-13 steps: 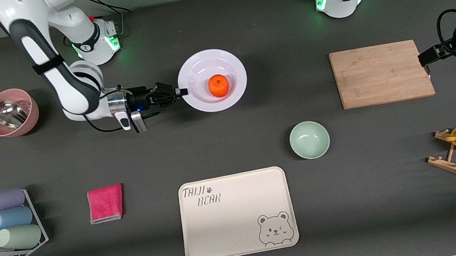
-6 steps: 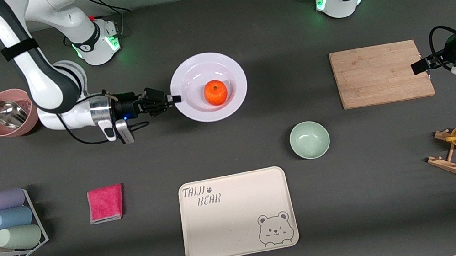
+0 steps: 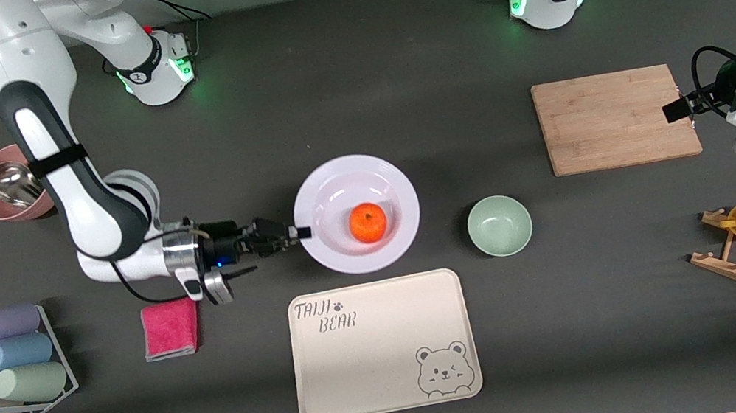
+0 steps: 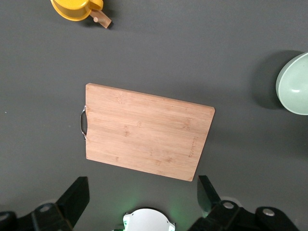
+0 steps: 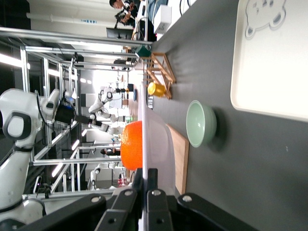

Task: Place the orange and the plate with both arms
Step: 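Slide the plate with the right gripper onto the bear tray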

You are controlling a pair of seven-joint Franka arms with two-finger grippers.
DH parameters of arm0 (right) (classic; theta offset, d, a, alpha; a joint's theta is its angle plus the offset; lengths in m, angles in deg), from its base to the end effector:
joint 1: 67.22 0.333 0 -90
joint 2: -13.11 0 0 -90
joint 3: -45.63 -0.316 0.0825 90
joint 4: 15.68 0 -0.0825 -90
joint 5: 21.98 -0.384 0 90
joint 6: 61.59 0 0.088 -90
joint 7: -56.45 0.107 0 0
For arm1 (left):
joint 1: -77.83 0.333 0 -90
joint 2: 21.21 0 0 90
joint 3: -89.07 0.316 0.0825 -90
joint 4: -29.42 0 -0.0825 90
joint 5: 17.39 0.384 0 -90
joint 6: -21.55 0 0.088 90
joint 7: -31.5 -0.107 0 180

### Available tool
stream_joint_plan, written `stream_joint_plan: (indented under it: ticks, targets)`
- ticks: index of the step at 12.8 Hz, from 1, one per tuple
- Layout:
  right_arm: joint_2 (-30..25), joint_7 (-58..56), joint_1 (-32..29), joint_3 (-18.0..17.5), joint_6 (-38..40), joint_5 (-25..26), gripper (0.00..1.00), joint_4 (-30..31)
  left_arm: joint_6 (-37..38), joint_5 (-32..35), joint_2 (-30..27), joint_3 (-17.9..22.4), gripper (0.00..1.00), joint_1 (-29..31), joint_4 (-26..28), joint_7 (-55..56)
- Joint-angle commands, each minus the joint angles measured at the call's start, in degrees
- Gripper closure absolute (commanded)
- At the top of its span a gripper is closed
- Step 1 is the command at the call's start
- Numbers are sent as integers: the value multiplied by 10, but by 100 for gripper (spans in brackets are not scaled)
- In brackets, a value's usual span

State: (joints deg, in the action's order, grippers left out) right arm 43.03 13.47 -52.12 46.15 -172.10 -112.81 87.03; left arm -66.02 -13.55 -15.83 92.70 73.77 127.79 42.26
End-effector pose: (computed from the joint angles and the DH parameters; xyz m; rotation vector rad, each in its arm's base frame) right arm 0.6176 0.2329 0.2856 -1.8046 -0.0132 -0.0423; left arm 0.5591 0.0021 0.5018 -3.0020 -0.2621 0.4153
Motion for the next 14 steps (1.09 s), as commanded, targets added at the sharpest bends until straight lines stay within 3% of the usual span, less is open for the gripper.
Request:
stream_joint_plan:
  ticks: [1,5,9,14]
  targets:
    - [107,85,-3,8,9,7,100,-178,9,6,7,-3,0,7,-14,-9]
    - [217,141,-8,13,9,7,100,-335,14,6,7,-3,0,8,-14,-9]
    - [256,123,-10,13,-6,7,100,-351,15,6,7,-2,0,8,-14,-8]
    - [312,10,-11,12,-44,6,100,-353,15,6,7,-3,0,9,-14,-8]
